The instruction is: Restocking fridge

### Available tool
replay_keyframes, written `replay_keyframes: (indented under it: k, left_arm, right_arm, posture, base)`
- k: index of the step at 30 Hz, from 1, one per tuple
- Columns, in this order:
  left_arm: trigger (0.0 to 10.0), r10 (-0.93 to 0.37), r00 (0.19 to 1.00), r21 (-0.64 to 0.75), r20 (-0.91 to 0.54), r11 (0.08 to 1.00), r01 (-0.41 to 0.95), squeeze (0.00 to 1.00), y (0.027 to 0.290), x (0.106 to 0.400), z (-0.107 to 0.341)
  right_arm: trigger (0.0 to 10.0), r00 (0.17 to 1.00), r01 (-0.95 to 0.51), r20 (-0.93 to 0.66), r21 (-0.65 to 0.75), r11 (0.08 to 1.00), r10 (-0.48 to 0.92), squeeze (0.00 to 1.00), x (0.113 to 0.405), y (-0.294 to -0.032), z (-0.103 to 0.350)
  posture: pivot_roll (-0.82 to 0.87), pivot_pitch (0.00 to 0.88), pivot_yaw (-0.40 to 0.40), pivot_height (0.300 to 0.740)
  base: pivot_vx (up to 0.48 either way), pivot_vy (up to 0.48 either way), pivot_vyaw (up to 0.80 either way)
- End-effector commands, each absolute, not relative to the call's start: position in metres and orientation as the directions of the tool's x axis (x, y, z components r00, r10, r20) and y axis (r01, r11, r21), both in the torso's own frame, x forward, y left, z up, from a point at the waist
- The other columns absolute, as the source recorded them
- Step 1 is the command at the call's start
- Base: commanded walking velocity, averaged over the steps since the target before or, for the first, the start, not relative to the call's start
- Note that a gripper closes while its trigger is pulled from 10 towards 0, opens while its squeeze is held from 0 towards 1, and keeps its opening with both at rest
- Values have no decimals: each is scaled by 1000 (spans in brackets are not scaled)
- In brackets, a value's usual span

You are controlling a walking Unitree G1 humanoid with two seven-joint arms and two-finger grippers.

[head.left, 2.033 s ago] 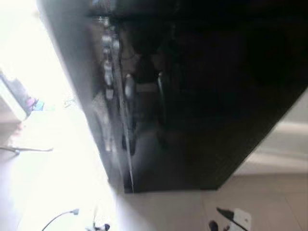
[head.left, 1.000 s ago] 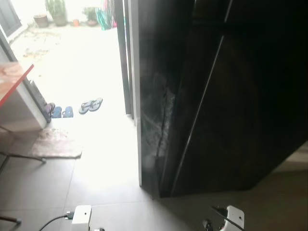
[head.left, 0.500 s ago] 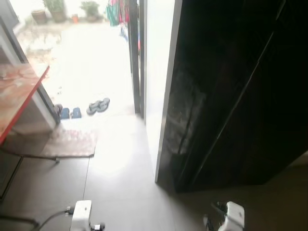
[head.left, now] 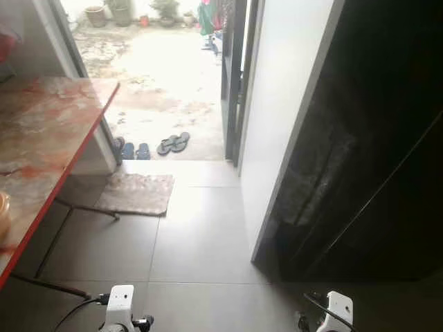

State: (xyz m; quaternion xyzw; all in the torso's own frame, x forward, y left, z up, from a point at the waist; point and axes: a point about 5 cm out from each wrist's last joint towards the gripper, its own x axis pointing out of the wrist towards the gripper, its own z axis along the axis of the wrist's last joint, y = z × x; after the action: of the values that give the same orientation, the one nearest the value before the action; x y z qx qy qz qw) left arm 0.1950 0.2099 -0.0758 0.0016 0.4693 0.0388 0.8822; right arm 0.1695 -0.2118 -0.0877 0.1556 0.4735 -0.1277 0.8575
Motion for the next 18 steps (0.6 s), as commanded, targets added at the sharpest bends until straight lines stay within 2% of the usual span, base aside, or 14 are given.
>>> replay_keyframes:
  k: [1, 18]
  left_arm:
    - [10000, 78, 546, 45, -834, 996, -73, 0, 213, 192, -77]
    - [10000, 96, 580, 39, -809, 993, -110, 0, 213, 194, -75]
  right_arm:
    - [10000, 522, 364, -850, 147, 920, -70, 0, 171, -212, -87]
    - [10000, 522, 350, -851, 147, 925, -62, 0, 171, -211, -87]
  posture:
    - [70, 56, -30, 740]
    - [76, 68, -27, 740]
  base:
    - [0, 0, 800]
    - [0, 0, 800]
